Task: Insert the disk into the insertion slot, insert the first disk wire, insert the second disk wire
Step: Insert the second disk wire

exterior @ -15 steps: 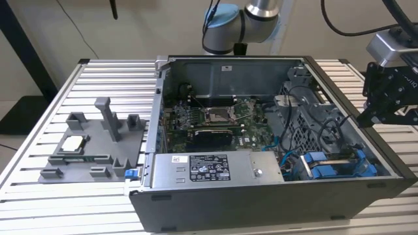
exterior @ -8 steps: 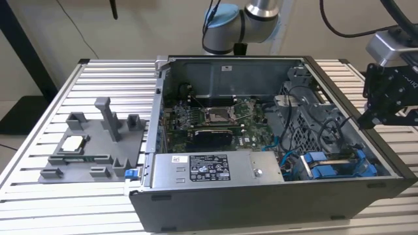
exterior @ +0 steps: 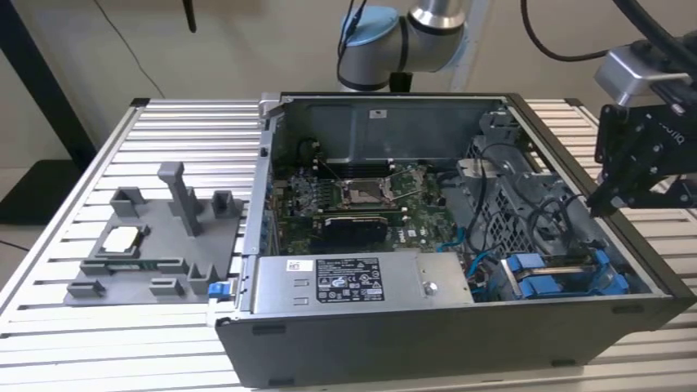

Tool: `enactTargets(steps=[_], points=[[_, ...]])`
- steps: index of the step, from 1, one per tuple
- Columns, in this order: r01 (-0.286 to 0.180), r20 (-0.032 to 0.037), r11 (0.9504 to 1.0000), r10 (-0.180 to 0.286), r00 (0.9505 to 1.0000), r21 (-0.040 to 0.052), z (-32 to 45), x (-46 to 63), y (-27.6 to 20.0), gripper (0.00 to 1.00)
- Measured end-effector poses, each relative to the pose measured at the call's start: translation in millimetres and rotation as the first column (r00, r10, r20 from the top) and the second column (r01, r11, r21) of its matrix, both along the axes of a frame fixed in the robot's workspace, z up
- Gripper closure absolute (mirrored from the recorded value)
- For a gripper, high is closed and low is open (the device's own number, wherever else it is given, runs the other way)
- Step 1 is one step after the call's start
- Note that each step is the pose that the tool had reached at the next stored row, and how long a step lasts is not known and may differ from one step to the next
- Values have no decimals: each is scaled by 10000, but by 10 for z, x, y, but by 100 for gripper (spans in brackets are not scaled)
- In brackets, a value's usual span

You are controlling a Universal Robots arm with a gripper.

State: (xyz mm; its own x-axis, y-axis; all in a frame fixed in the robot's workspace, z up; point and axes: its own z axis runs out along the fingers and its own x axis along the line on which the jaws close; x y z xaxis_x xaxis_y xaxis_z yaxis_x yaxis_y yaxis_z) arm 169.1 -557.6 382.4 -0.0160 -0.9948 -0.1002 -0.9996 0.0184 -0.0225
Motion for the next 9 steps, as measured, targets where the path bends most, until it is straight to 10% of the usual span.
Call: enactTargets(steps=[9], points=[[0,11,9997,0,10000,-248,19,-239,39,84]])
